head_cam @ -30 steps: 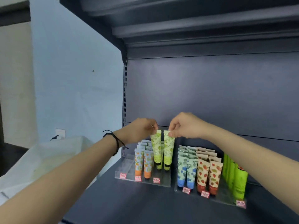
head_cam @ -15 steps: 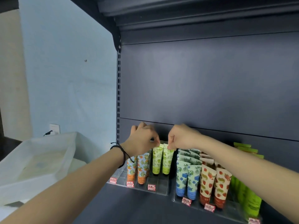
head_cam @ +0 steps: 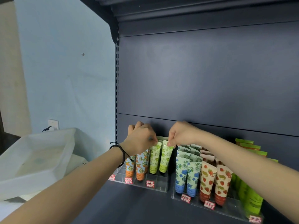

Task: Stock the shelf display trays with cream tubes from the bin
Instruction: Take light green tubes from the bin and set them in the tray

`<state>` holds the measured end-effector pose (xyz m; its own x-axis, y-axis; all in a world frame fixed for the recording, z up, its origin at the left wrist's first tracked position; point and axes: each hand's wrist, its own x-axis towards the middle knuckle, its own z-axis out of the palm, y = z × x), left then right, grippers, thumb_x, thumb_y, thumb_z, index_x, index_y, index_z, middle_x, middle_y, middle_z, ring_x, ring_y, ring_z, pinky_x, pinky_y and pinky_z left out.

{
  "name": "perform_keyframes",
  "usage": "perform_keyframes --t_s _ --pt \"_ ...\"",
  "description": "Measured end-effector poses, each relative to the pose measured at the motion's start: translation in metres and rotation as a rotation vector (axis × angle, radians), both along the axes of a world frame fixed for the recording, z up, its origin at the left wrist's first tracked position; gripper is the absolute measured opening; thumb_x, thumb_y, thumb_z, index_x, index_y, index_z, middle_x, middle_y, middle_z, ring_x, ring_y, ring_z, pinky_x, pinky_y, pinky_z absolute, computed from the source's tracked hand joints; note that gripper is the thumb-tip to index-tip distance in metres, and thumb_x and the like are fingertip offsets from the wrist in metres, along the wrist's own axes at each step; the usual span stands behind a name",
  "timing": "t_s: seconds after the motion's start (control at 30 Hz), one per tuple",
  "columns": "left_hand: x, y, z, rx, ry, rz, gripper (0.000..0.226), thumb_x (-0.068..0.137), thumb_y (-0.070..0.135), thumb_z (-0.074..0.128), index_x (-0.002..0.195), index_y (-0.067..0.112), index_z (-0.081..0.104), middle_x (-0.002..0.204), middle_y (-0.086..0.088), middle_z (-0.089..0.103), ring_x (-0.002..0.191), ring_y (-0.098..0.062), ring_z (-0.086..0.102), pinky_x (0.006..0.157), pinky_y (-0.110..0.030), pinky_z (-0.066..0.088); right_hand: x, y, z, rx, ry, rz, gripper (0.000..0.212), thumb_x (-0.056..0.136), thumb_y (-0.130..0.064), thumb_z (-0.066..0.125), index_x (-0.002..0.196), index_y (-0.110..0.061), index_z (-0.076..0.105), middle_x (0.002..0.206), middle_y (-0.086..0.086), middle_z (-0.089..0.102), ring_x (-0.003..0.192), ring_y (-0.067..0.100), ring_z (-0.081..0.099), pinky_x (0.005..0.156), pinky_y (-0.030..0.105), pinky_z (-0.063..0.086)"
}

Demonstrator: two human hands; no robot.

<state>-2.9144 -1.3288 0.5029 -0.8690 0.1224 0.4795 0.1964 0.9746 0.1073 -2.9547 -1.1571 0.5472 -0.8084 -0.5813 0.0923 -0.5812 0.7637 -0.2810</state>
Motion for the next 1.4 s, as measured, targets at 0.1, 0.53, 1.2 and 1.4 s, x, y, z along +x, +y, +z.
perform_keyframes --t_s 0.1,0.53,1.2,1.4 --pt "-0.001 0.002 -0.001 -0.011 -0.024 0.014 0.015 0.087 0.033 0.054 0.089 0.032 0.070 0.114 0.013 0.054 0.110 -0.018 0.033 0.084 -0.036 0.023 -0.001 -0.002 -0.005 0.025 -0.015 0.011 0.010 0.080 -0.024 0.076 0.077 -0.016 0.071 0.082 0.002 0.074 0.065 0.010 0.060 0.071 0.028 0.051" --pt "0.005 -0.005 0.004 -0.036 -0.135 0.021 0.018 0.085 0.033 0.055 0.099 0.035 0.066 0.117 0.011 0.053 0.115 -0.019 0.032 0.086 -0.037 0.022 0.002 -0.010 -0.005 0.063 0.031 0.014 0.020 0.075 -0.032 0.079 0.087 -0.016 0.077 0.092 -0.006 0.073 0.090 0.011 0.065 0.086 0.036 0.055" --pt "0.101 -0.077 0.014 -0.006 -0.022 -0.002 0.030 0.091 0.046 0.041 0.115 0.036 0.056 0.118 0.010 0.058 0.116 -0.017 0.043 0.096 -0.037 0.033 0.093 -0.038 -0.007 0.013 0.337 0.084 0.035 0.090 -0.055 0.051 0.078 -0.023 0.058 0.070 -0.008 0.058 0.071 0.013 0.056 0.059 0.029 0.041" --pt "0.210 -0.123 0.019 0.069 -0.062 0.077 0.024 0.092 0.047 0.045 0.094 0.027 0.059 0.091 0.012 0.066 0.094 -0.013 0.060 0.085 -0.036 0.048 0.182 -0.097 -0.015 0.010 0.237 0.348 0.034 0.086 -0.064 0.048 0.088 -0.033 0.060 0.086 -0.013 0.067 0.071 0.008 0.062 0.065 0.031 0.054"
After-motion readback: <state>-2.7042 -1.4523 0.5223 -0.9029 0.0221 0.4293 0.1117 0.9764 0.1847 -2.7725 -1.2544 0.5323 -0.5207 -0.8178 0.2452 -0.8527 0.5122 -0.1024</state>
